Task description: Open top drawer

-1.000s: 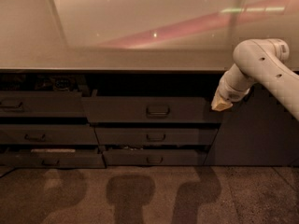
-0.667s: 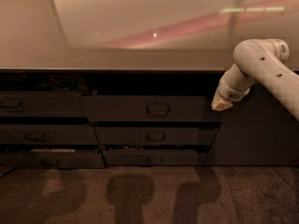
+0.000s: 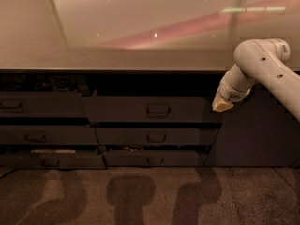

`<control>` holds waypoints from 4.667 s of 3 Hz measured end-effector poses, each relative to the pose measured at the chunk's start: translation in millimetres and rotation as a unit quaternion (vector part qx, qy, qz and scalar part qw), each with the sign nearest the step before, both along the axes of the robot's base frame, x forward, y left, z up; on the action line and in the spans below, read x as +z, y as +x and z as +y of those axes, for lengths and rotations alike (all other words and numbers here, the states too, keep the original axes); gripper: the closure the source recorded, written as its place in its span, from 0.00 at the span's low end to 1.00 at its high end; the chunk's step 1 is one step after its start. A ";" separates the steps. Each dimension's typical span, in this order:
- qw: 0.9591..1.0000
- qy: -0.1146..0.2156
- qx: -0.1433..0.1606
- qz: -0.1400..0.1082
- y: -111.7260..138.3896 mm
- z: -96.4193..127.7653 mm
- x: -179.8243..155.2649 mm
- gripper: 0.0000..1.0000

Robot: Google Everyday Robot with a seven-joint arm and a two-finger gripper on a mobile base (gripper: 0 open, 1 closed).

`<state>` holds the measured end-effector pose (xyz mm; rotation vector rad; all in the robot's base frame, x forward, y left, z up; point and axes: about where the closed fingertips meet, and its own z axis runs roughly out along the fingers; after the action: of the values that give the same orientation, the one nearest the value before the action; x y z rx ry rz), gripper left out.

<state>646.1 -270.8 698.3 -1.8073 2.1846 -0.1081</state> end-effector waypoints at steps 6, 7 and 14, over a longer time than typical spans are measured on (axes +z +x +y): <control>0.998 -0.007 -0.029 0.059 28.5 -12.9 -39.3 0.00; 0.998 -0.007 -0.029 0.059 25.6 -13.2 -39.3 0.00; 0.999 -0.017 -0.022 0.034 11.2 -13.7 -31.0 1.00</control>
Offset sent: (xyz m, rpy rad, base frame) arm 0.0000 0.0000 0.0000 0.0000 0.0000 0.0000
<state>657.4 -284.5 667.3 -1.8070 2.2834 -0.0942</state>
